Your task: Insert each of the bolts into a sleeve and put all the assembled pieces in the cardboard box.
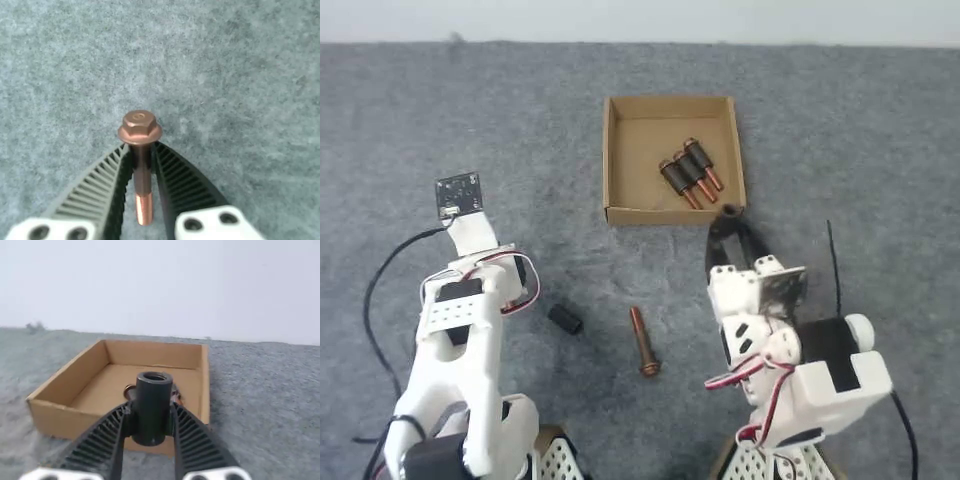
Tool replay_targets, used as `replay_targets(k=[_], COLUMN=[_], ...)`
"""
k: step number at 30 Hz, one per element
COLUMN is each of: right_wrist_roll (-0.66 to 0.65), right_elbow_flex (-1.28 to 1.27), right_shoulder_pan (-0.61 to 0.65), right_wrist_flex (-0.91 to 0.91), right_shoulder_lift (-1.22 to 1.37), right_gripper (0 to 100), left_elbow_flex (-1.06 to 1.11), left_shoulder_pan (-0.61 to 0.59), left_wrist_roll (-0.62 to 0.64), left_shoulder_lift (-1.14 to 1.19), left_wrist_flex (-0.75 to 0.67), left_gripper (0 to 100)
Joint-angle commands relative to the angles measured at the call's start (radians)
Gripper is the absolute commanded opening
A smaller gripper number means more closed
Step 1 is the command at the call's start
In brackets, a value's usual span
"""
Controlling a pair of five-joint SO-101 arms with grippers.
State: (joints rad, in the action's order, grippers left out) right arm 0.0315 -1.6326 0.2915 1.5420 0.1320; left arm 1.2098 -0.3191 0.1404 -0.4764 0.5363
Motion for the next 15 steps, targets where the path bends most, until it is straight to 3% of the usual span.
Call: replay_targets(k=[1, 15], right_wrist_roll=[-0.061, -0.08], right_elbow_flex=[-0.006, -0.044], right_shoulder_pan=[0.039, 0.105], right_wrist_flex=[0.025, 0.022], right_shoulder_lift=[-0.067, -0.067], right_gripper=[0.7, 0.7], left_elbow_flex=[-0.004, -0.005], left_shoulder_pan=[-0.003, -0.003], left_wrist_roll=[0.005, 0.005], left_shoulder_lift=[-0.043, -0.041], left_wrist_flex=[-0.026, -0.026], left_gripper=[1, 1])
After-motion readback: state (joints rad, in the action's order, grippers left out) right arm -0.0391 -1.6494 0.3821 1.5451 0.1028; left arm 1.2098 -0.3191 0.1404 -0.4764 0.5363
